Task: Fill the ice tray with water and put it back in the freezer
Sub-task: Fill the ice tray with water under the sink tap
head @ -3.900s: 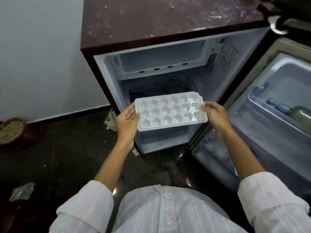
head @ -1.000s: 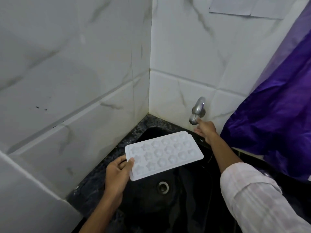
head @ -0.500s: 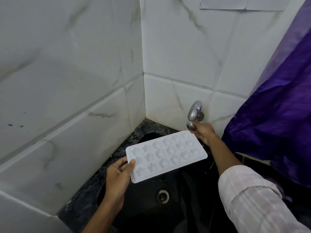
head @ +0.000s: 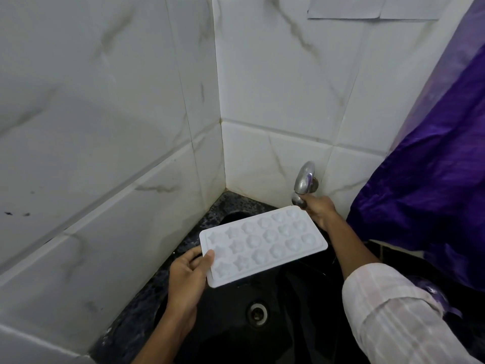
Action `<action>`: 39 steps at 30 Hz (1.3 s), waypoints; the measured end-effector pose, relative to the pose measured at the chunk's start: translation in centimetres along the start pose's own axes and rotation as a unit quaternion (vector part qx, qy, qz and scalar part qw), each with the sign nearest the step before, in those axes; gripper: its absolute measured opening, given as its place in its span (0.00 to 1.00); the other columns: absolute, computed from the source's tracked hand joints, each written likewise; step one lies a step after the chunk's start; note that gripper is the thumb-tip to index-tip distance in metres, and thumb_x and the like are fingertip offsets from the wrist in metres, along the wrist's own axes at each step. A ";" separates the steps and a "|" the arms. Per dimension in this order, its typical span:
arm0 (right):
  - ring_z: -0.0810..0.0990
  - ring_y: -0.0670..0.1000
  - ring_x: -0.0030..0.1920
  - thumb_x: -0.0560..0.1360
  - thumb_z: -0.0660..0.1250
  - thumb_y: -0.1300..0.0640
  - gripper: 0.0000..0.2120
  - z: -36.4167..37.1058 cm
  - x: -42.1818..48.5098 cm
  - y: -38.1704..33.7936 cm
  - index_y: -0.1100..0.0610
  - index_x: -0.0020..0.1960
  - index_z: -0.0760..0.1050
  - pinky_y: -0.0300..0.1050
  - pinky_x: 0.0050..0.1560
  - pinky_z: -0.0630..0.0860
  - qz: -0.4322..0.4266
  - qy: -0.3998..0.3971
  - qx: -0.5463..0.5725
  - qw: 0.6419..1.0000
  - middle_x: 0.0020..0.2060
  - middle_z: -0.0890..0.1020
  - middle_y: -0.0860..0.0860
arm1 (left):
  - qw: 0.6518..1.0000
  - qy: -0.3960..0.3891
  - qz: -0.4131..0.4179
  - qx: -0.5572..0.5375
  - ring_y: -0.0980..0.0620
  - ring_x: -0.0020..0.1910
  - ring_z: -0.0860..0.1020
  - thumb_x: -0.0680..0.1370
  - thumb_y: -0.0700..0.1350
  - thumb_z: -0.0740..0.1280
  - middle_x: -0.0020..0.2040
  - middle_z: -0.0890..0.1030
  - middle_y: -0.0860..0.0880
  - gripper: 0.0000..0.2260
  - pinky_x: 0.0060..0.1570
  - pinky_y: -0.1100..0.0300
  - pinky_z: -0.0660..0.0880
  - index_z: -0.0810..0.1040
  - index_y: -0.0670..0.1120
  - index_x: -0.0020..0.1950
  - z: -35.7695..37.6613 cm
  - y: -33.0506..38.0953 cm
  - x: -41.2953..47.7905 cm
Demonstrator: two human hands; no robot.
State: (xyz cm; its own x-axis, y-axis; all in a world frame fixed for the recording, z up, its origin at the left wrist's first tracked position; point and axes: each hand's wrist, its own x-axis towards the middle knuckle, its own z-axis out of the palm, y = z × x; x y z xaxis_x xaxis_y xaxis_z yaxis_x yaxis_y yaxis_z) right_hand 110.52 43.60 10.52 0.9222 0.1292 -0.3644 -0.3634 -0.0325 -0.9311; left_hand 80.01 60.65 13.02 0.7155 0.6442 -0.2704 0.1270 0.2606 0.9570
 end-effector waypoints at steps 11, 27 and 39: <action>0.76 0.50 0.25 0.66 0.74 0.59 0.13 0.0 -0.2 -0.1 0.57 0.38 0.68 0.40 0.28 0.74 0.019 -0.015 0.009 1.000 0.34 0.76 0.54 | 1.000 0.000 -0.003 -0.002 0.46 0.45 0.86 0.81 0.39 0.66 0.45 0.87 0.45 0.07 0.47 0.51 0.81 0.80 0.42 0.57 0.1 0.0 0.1; 0.79 0.37 0.49 0.79 0.63 0.53 0.06 -2.3 -11.7 1.0 0.47 0.51 0.79 0.32 0.47 0.74 -0.234 -0.014 -0.244 0.941 0.48 0.82 0.38 | 1.000 0.018 -0.011 0.013 0.46 0.43 0.86 0.81 0.39 0.66 0.43 0.87 0.45 0.07 0.45 0.51 0.81 0.81 0.41 0.56 0.7 -0.5 1.2; 0.76 0.47 0.56 0.82 0.54 0.56 0.16 -2.7 -10.6 0.4 0.50 0.65 0.76 0.37 0.55 0.69 -0.252 -0.099 -0.504 0.820 0.58 0.78 0.52 | 1.000 0.005 0.009 0.021 0.47 0.44 0.86 0.81 0.39 0.66 0.45 0.88 0.46 0.07 0.49 0.45 0.83 0.80 0.42 0.58 1.9 -0.4 0.0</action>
State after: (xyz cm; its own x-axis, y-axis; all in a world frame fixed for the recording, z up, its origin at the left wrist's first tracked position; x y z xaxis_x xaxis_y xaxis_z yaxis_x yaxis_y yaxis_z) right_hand 100.94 39.57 13.95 0.8459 0.5333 -0.0121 0.4432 -0.7152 -0.5404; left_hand 81.28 59.22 12.81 0.7108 0.6560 -0.2538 0.1423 0.2193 0.9652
